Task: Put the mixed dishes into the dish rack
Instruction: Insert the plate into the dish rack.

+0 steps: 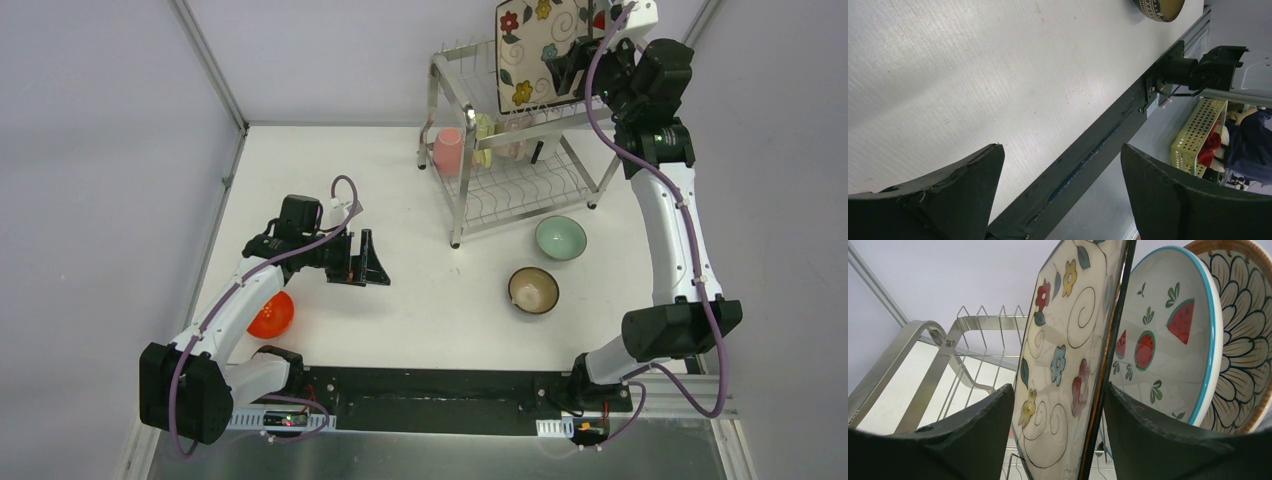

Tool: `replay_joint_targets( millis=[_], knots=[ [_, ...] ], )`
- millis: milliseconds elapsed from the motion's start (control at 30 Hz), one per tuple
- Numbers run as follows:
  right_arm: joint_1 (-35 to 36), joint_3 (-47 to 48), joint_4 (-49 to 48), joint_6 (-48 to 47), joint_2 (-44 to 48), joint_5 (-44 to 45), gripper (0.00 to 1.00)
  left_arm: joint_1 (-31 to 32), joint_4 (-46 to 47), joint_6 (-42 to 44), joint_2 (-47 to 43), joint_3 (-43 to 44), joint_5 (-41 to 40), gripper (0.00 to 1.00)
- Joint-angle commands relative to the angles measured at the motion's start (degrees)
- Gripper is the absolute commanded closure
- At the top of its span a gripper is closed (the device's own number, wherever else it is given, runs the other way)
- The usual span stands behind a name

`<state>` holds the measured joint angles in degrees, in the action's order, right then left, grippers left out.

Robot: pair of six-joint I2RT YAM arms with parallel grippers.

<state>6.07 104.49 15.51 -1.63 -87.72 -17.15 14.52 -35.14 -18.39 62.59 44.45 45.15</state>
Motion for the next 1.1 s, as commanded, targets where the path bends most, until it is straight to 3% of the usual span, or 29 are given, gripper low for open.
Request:
replay_joint_targets(
  millis=[0, 400, 633, 833, 1067],
  knots=[
    [-0.79, 1.29, 1.72, -0.44, 2.38, -0.12, 0.32, -0.46, 1.05, 1.51, -0.74, -0.02, 0.37, 0.10],
    [-1.06, 2.34, 3.96, 1.04, 4.32, 0.18, 0.20, -0.46, 1.06, 1.43, -0.99, -0.08, 0.03, 0.10],
    [-1.11, 2.58, 7.03, 4.56, 7.26, 0.29, 0.05, -0.46, 1.11, 1.34, -0.71, -0.04, -0.11, 0.10],
    [-1.06, -4.07, 9.52, 10.39, 14.05, 0.23, 0.00, -0.52, 0.94, 1.34, -0.62, 0.44, -1.13, 0.11],
    [-1.04, -16.32, 15.83, 18.48, 29.35, 1.55, 0.00, -0.47, 0.22, 0.25, -2.29, 1.50, -2.16, 0.11]
  ],
)
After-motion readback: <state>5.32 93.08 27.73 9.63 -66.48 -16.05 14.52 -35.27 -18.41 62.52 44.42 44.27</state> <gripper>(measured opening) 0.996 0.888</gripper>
